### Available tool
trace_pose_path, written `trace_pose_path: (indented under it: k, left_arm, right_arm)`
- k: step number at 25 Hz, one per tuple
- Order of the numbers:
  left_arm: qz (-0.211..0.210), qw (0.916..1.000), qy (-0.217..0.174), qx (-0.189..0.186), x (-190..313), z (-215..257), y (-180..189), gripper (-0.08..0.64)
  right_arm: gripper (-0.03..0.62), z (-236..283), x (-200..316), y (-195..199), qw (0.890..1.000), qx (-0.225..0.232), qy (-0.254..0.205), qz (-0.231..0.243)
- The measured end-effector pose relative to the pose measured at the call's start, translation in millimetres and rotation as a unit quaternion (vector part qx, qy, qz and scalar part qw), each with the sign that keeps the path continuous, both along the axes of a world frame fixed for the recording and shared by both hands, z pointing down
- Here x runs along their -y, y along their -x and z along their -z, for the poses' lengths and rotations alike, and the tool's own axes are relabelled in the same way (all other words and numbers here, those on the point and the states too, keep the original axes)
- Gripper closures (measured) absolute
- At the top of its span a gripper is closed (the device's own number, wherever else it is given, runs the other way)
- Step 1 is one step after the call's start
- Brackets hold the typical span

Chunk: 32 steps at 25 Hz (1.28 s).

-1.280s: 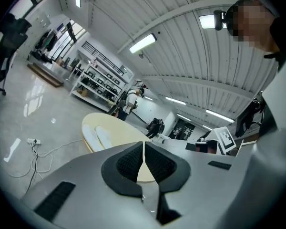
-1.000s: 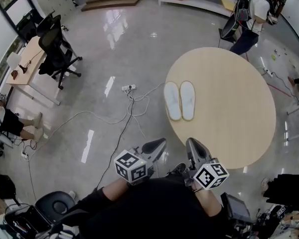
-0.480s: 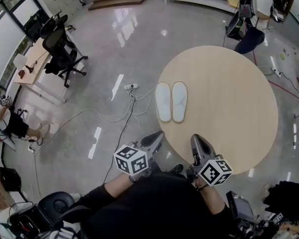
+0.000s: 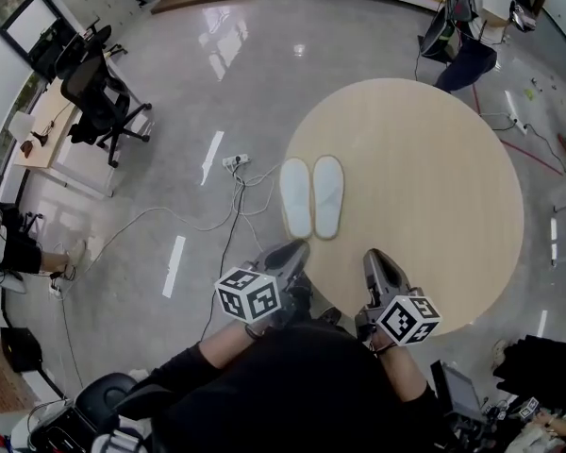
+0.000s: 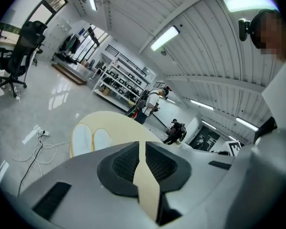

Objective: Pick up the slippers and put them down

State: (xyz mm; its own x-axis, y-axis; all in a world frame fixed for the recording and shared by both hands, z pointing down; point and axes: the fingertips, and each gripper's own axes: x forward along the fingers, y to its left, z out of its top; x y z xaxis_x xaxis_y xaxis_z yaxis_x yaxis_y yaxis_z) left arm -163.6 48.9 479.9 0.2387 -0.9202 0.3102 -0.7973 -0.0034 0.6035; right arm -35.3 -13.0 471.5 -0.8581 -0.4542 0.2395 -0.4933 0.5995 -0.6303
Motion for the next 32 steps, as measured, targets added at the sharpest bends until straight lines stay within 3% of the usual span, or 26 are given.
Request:
trace_pose_path:
  k: [3, 6, 11, 16, 21, 25, 32]
  left_arm:
    - [0.003, 0.9998, 0.013, -0.015, 27.7, -17.5, 16.5, 0.521]
    - [0.013, 0.9987, 0.039, -0.030, 51.7, -39.6, 40.7, 0.446]
    - [0.032, 0.9948, 0.089, -0.038, 87.5, -87.1, 83.0, 0.405]
    - [0.027, 0.9914, 0.118, -0.049, 116.0, -117.9, 109.5, 0.402]
    - [0.030, 0.9849, 0.165, -0.042, 135.0, -160.2, 131.2, 0.402]
    - [0.035, 0.9767, 0.208, -0.036, 146.9, -194.0, 143.9, 0.402]
    - [0.030, 0.9713, 0.232, -0.042, 170.5, -225.1, 154.0, 0.402]
  right_arm:
    - [0.574, -12.6, 25.3, 9.3, 1.000, -0.019, 0.006, -0.009]
    - [0.574, -27.4, 47.9, 25.1, 0.999, -0.040, 0.013, -0.013]
    - [0.569, -69.9, 81.1, 54.7, 0.996, -0.082, 0.034, -0.007]
    - [0.489, -100.9, 104.8, 91.9, 0.992, -0.117, 0.046, 0.023]
    - [0.483, -138.4, 125.8, 124.9, 0.986, -0.156, 0.045, 0.046]
    - [0.483, -175.0, 143.8, 140.4, 0.979, -0.182, 0.072, 0.054]
    - [0.480, -218.3, 177.0, 161.6, 0.973, -0.200, 0.089, 0.071]
